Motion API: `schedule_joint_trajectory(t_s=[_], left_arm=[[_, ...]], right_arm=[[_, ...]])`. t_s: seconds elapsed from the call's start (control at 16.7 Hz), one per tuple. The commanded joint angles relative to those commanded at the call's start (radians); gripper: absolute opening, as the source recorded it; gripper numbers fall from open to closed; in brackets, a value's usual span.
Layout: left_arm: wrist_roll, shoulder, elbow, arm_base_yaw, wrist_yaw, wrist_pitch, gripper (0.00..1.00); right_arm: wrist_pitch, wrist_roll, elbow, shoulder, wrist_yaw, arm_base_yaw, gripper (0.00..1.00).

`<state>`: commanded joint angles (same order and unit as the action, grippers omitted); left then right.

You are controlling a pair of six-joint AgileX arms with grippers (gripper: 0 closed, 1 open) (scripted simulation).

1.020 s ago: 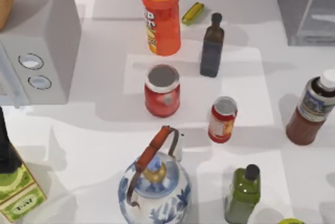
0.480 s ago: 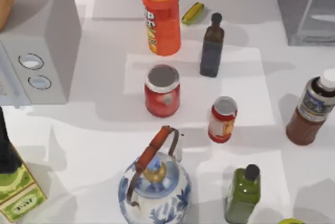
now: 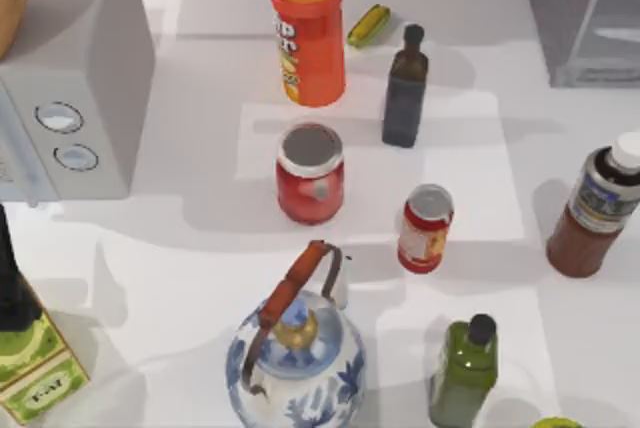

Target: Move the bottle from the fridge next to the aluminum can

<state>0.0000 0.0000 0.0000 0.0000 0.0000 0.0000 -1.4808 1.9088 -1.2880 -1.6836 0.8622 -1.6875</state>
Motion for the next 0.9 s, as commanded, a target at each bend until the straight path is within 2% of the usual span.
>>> schedule_joint_trajectory(t_s=[0.24,0.6,0.78,0.9], left_arm=[[0.0,0.0,0.0,0.0,0.0,0.0,1.0],[0.0,0.0,0.0,0.0,0.0,0.0,1.0],[0.0,0.0,0.0,0.0,0.0,0.0,1.0],[0.0,0.0,0.0,0.0,0.0,0.0,1.0]], right_arm=[[0.001,0.131,-0.043,-0.13,0.07,-0.116,1.0],[0.003,0.136,-0.042,-0.134,0.074,-0.118,1.0],[0.054,0.07,-0.044,-0.116,0.12,-0.066,1.0],[0.133,-0.027,-0.046,-0.107,0.163,0.005,1.0]])
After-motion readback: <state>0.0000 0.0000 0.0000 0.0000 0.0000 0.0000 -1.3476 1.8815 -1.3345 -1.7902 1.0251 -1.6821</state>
